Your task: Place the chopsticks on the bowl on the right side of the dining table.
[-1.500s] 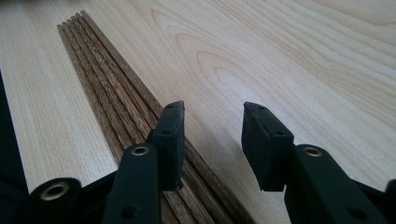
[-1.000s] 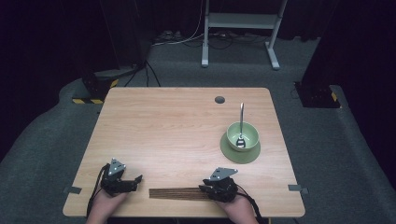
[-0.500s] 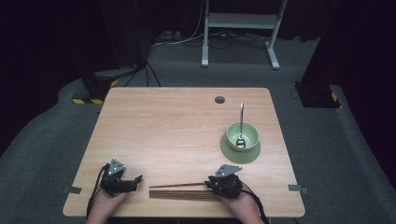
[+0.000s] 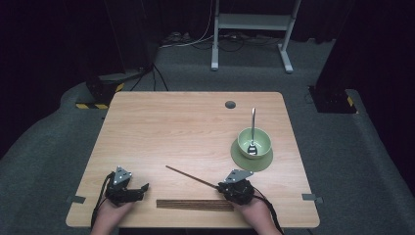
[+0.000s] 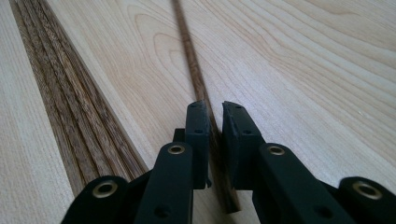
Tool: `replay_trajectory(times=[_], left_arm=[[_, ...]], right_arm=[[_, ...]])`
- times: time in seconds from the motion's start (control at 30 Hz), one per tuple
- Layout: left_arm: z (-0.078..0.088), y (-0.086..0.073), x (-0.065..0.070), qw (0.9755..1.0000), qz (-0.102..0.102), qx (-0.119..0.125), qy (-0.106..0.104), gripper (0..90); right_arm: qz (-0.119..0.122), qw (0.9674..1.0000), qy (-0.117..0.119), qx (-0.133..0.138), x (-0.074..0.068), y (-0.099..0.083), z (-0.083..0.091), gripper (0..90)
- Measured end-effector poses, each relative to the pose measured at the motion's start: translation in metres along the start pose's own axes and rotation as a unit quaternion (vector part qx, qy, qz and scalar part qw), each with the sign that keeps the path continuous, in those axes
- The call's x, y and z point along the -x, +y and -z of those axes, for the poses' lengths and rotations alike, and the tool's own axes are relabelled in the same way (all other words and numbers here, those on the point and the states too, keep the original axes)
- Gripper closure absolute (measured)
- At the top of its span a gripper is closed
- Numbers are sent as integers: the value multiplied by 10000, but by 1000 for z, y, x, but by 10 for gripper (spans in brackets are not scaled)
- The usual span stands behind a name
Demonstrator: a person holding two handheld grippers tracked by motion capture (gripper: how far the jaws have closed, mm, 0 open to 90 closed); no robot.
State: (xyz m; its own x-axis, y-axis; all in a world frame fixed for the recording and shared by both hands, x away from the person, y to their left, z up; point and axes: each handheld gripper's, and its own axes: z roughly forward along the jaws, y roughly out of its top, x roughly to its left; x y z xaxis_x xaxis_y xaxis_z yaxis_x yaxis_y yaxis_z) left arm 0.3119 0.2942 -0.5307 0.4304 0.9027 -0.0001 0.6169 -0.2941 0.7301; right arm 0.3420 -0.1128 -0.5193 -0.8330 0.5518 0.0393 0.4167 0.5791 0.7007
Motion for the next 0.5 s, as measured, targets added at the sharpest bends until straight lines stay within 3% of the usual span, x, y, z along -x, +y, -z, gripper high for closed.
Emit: replay_trajectory(times=[0.17,0.5], left_arm=[[0,0,0,10000,9,1,-14,132],[-1,1,0,10000,33,-4,38,128]], right_arm=[[170,9998,-22,-72,1,3,-1,804],[127,9999,48,-11,4,3,-3,744]])
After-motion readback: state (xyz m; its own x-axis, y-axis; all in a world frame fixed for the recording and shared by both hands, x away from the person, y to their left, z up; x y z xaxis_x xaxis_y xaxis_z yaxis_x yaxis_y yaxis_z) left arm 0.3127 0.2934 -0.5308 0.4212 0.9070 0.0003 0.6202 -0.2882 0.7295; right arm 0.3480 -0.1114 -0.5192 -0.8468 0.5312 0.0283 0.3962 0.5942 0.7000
